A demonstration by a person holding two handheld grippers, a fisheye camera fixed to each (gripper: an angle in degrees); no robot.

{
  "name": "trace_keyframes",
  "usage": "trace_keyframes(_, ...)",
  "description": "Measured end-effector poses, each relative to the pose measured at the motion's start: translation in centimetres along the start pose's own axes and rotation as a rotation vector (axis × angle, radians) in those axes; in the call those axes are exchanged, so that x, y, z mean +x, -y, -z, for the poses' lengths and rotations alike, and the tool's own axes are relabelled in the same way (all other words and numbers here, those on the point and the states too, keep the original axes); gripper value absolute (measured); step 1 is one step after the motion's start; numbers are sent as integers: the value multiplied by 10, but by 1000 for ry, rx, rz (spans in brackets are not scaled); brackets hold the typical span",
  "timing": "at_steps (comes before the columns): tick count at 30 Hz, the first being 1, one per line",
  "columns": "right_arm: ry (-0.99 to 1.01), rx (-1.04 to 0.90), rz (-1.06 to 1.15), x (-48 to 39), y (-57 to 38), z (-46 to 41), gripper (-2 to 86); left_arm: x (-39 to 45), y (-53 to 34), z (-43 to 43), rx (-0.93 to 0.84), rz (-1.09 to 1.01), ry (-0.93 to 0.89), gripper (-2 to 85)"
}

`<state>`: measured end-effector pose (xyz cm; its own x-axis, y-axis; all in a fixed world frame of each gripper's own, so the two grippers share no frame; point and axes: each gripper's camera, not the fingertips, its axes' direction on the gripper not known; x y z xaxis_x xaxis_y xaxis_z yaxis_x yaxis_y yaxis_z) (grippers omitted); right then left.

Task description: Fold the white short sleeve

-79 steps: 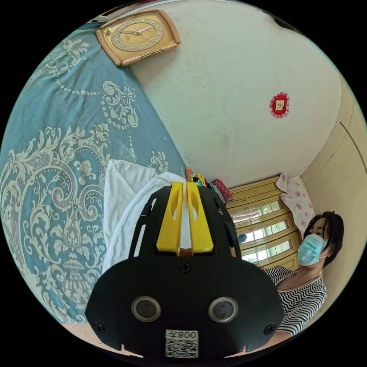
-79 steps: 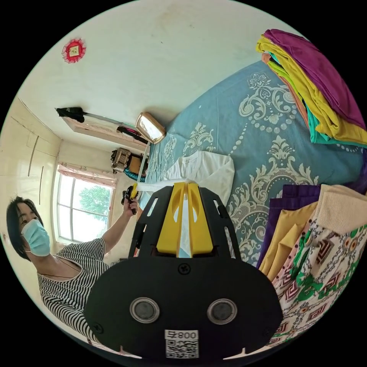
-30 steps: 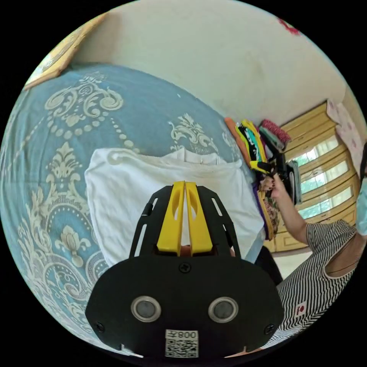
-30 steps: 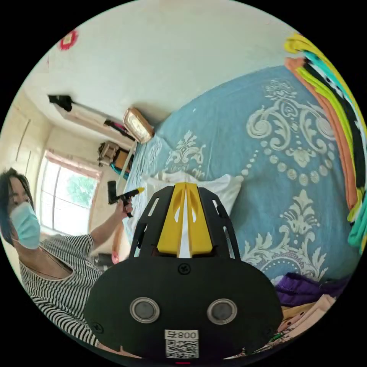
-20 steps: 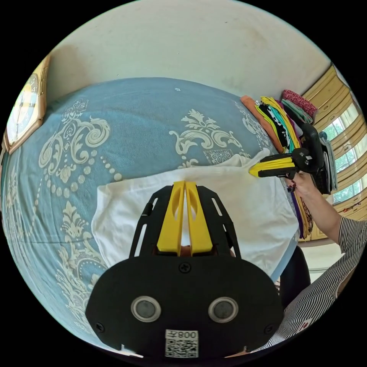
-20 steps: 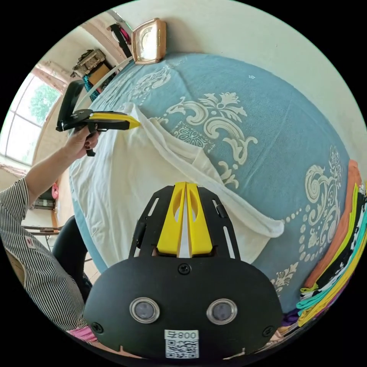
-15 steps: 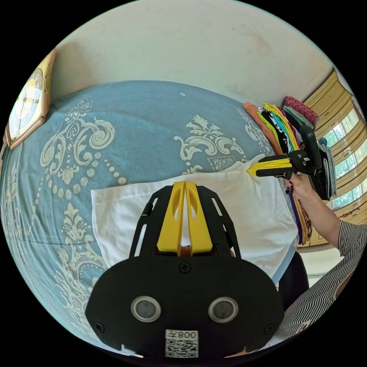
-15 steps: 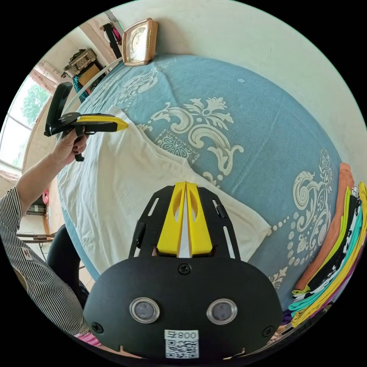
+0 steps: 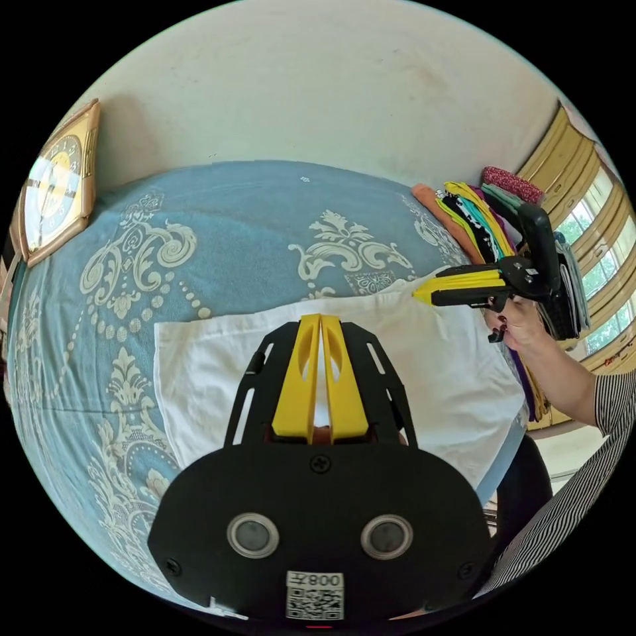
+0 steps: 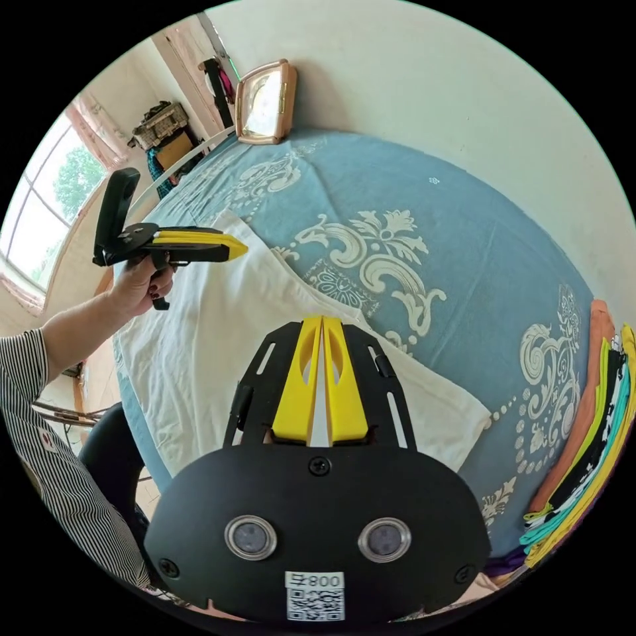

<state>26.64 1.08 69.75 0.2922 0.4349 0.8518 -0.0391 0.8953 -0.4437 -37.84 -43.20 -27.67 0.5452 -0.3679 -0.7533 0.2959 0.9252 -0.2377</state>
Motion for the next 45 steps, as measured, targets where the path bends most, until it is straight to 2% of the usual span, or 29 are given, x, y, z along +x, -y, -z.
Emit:
trace_keyframes(3,32,-57,3,-9,9,-22,0,-2,-3,-11,-40,39,11,1)
trace_keyframes(7,82,-54,-77,-3,12,-32,0,-7,-13,-1,-7,78,-18,1)
trace_keyframes(12,106,10,-116,-4,-6,-25,1,-15,-49,48,89,128,126,1)
trace_keyframes(15,101,43,-128,-6,-20,-23,1,-35,-71,56,51,213,231,1)
trace_keyframes(18,101,-11,-157,0,-27,-38,1,-58,-87,63,63,287,149,1)
trace_keyframes(20,133,4,-177,4,-35,-37,0,-60,-92,73,74,321,168,1)
trace_keyframes(22,121,38,-184,5,-45,-31,0,-55,-95,82,101,295,152,1)
trace_keyframes(27,66,113,-232,16,-93,-7,0,-18,-85,79,81,121,-62,1)
trace_keyframes(30,13,132,-312,31,-127,2,1,3,-70,64,28,21,-90,1)
trace_keyframes(33,-22,116,-395,49,-152,-1,1,8,-60,48,-55,-5,-53,1)
trace_keyframes(37,5,87,-454,66,-177,-15,0,-1,-67,63,-51,14,-68,1)
trace_keyframes(41,-4,156,-458,69,-204,-8,0,-18,-102,115,50,46,6,1)
trace_keyframes(45,-46,173,-525,84,-231,-10,0,-69,-152,168,105,213,203,1)
